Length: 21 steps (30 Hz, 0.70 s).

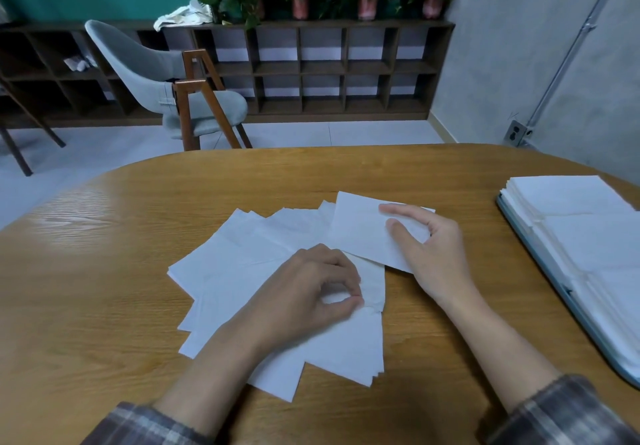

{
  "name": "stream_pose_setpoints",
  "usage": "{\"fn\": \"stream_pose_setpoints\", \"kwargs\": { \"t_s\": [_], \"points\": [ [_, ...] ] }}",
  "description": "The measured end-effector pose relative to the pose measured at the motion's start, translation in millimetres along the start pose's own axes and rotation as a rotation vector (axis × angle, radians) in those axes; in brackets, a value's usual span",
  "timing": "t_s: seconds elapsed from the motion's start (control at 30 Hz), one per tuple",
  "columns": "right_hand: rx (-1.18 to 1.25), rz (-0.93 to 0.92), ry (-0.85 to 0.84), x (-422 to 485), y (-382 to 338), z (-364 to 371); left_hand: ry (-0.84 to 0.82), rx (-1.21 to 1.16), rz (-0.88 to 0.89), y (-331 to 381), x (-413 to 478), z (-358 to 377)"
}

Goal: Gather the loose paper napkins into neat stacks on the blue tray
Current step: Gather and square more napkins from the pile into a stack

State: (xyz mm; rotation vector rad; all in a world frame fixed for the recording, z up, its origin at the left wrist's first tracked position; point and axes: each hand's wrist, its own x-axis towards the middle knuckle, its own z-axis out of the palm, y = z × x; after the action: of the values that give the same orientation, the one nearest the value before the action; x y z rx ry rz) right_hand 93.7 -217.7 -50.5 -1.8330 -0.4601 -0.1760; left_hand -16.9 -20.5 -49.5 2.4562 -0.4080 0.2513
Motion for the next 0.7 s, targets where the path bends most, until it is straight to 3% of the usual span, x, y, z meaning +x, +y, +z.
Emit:
{"fn": "stream_pose_setpoints", "kwargs": {
  "t_s": [0.13, 0.3, 0.57, 0.7],
  "points": [
    [0.004, -0.003, -0.011, -1.2, 0.2, 0.5, -0.033, 0.077, 0.052, 0.1, -0.5, 3.0],
    [0.021, -0.019, 0.003, -2.2, -1.1, 1.3, -0.04, 0.007, 0.051, 4.4, -0.9, 5.4],
    [0.028, -0.031, -0.024, 0.3, -1.9, -3.4, 0.041, -0.273, -0.15, 3.4, 0.0, -4.1],
    [0.017, -0.044, -0.016, 0.3, -3.0, -3.3, 0.072, -0.338, -0.143, 4.4, -0.9, -6.8]
  ]
}}
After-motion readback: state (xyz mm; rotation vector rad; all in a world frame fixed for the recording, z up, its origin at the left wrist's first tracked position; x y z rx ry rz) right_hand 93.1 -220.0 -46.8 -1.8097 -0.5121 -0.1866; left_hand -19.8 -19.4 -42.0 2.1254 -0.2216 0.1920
